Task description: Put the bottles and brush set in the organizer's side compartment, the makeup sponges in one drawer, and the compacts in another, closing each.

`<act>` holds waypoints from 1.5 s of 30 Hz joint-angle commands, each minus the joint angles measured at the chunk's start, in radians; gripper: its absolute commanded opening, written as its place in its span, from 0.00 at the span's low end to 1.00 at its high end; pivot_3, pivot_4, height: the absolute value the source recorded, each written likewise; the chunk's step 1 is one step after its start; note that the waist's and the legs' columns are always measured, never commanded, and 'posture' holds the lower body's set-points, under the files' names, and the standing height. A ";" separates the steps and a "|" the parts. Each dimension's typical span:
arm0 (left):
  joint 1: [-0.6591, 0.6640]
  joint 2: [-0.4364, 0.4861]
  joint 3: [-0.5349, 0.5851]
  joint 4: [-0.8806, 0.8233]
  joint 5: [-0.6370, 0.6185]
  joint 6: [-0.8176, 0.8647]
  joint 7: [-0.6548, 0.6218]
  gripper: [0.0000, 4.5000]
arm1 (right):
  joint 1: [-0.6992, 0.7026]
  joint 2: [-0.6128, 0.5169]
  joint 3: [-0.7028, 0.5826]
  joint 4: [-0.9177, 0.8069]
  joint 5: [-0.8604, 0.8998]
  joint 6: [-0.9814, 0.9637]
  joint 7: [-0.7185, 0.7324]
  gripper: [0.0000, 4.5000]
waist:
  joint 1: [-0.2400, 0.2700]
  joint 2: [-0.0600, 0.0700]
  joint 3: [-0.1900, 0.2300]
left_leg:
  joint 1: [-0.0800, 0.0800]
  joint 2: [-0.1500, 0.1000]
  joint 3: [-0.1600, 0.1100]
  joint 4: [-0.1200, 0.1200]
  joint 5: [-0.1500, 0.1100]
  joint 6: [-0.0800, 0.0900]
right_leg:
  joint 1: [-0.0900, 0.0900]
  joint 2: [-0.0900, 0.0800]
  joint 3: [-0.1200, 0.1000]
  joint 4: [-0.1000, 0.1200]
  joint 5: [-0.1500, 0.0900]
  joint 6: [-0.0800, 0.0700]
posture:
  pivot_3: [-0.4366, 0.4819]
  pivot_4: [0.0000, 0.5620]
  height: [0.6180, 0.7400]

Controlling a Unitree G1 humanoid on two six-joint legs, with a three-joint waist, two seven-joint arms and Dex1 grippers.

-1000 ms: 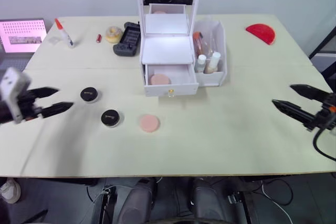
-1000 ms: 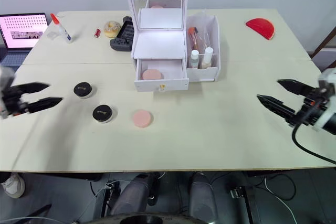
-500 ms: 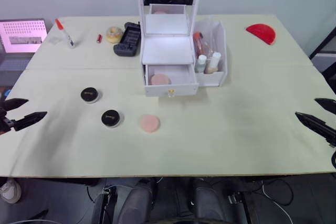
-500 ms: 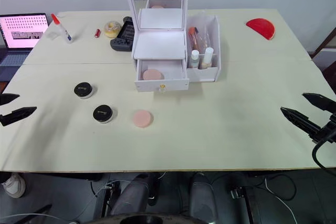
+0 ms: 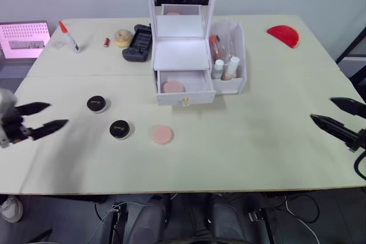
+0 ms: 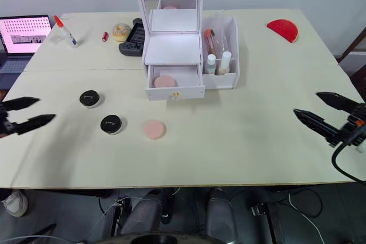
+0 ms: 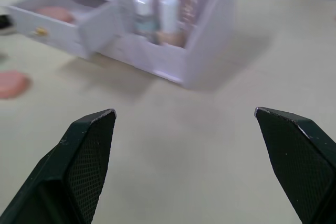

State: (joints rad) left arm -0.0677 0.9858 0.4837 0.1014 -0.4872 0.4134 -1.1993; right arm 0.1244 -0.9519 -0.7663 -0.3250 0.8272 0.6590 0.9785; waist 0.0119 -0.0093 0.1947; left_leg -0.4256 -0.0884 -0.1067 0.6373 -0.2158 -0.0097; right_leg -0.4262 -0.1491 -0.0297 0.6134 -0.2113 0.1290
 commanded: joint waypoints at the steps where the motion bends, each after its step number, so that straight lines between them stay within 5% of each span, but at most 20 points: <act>1: 0.011 -0.073 -0.083 -0.280 -0.087 0.098 0.078 0.99 | -0.125 -0.049 0.100 -0.120 0.133 0.076 -0.026 1.00 | -0.002 0.000 0.000 | 0.000 0.000 0.000 0.000 0.001 0.002 | 0.000 0.000 0.000 0.000 0.000 0.000 | 0.48 0.27 0.97; 6: -0.015 -0.201 -0.274 -0.465 -0.098 0.161 0.174 0.99 | -0.401 -0.034 0.357 -0.137 0.165 0.117 -0.062 1.00 | -0.001 -0.001 0.000 | 0.000 0.000 0.000 0.000 0.002 0.003 | 0.001 0.000 0.000 0.000 0.000 0.000 | 0.48 0.27 0.97; 13: -0.140 -0.270 -0.499 -0.382 0.021 0.116 0.192 0.99 | -0.682 0.043 0.602 -0.059 0.088 0.098 -0.020 1.00 | 0.001 -0.001 0.000 | 0.000 -0.001 0.000 0.002 0.002 0.003 | 0.001 0.001 0.000 0.000 0.000 0.000 | 0.48 0.27 0.97; 25: -0.262 -0.338 -0.669 -0.198 0.174 0.011 0.175 0.99 | -0.786 0.121 0.670 0.012 -0.008 0.068 -0.008 1.00 | 0.000 -0.001 0.000 | 0.000 -0.002 0.000 0.002 0.002 0.003 | 0.000 0.001 0.000 0.001 0.003 0.004 | 0.48 0.27 0.97; 37: -0.272 -0.365 -0.694 -0.142 0.189 0.041 0.150 0.99 | -0.781 0.117 0.645 0.002 -0.026 0.087 -0.020 1.00 | 0.001 -0.001 0.000 | 0.000 -0.002 0.000 0.004 0.002 0.003 | 0.001 0.001 -0.001 0.002 0.003 0.004 | 0.48 0.27 0.97; 40: -0.262 -0.363 -0.684 -0.160 0.166 0.061 0.138 0.81 | -0.781 0.116 0.647 0.006 -0.030 0.086 -0.021 1.00 | 0.000 -0.001 0.000 | 0.000 -0.002 0.000 0.004 0.002 0.003 | 0.001 0.001 -0.001 0.002 0.003 0.004 | 0.48 0.27 0.97; 42: -0.258 -0.359 -0.681 -0.166 0.166 0.064 0.135 0.60 | -0.782 0.117 0.650 0.012 -0.036 0.083 -0.020 1.00 | 0.000 -0.001 0.000 | 0.000 -0.002 0.000 0.004 0.002 0.003 | 0.001 0.002 -0.001 0.002 0.003 0.004 | 0.48 0.27 0.97; 45: -0.253 -0.352 -0.671 -0.182 0.155 0.075 0.132 0.59 | -0.784 0.120 0.652 0.017 -0.041 0.081 -0.019 1.00 | 0.000 -0.001 0.000 | 0.000 -0.002 0.000 0.004 0.002 0.003 | 0.001 0.001 -0.001 0.002 0.003 0.004 | 0.48 0.27 0.97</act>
State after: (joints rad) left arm -0.3350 0.6233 -0.1850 -0.0544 -0.3178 0.4744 -1.0459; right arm -0.6427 -0.8290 -0.0875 -0.2984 0.7874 0.7540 0.9588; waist 0.0117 -0.0102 0.1948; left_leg -0.4257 -0.0901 -0.1070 0.6414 -0.2136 -0.0069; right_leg -0.4253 -0.1476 -0.0303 0.6155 -0.2086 0.1333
